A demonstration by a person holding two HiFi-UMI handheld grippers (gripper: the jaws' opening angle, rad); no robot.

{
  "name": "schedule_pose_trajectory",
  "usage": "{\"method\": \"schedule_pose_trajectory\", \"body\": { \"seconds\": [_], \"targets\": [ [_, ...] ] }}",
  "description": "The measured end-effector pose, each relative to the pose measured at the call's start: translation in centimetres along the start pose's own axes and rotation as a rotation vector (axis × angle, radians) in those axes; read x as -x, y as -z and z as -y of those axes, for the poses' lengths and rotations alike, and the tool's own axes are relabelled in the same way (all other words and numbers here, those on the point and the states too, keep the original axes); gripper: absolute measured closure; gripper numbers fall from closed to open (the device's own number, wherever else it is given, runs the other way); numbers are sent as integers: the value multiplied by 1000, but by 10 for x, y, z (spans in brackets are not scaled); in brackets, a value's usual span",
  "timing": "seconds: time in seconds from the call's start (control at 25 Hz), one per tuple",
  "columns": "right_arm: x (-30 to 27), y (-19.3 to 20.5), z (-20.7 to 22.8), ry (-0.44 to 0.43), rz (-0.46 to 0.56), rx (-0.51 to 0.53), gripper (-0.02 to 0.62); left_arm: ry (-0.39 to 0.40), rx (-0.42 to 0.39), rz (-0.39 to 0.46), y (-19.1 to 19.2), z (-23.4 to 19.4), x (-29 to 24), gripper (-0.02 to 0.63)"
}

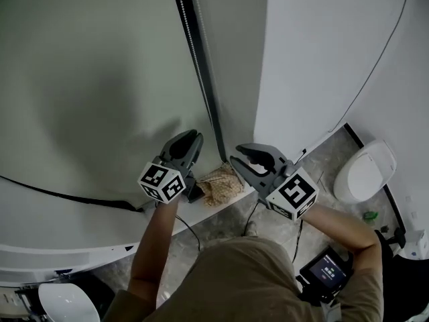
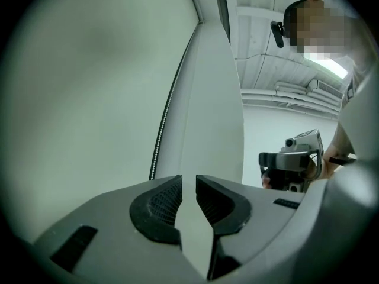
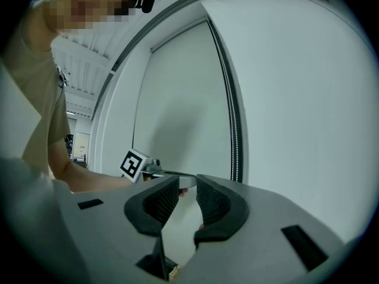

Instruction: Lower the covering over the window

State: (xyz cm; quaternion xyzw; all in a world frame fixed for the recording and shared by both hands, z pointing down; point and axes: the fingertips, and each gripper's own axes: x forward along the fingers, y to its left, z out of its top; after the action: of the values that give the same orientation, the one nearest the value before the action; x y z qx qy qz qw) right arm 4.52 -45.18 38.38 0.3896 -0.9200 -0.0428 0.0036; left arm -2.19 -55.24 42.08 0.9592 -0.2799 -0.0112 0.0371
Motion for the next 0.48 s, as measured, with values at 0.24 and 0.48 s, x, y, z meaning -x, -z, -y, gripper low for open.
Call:
{"method": "schedule_pose_trajectory", "body": {
  "seconds": [0.24, 0.48],
  "targets": [
    [-4, 12, -22, -63, -29, -7, 497, 18, -29, -49, -1, -18, -40, 448],
    [-11, 12, -35, -97, -39, 4, 498, 10, 23, -41, -13, -47, -54, 434]
  ]
}}
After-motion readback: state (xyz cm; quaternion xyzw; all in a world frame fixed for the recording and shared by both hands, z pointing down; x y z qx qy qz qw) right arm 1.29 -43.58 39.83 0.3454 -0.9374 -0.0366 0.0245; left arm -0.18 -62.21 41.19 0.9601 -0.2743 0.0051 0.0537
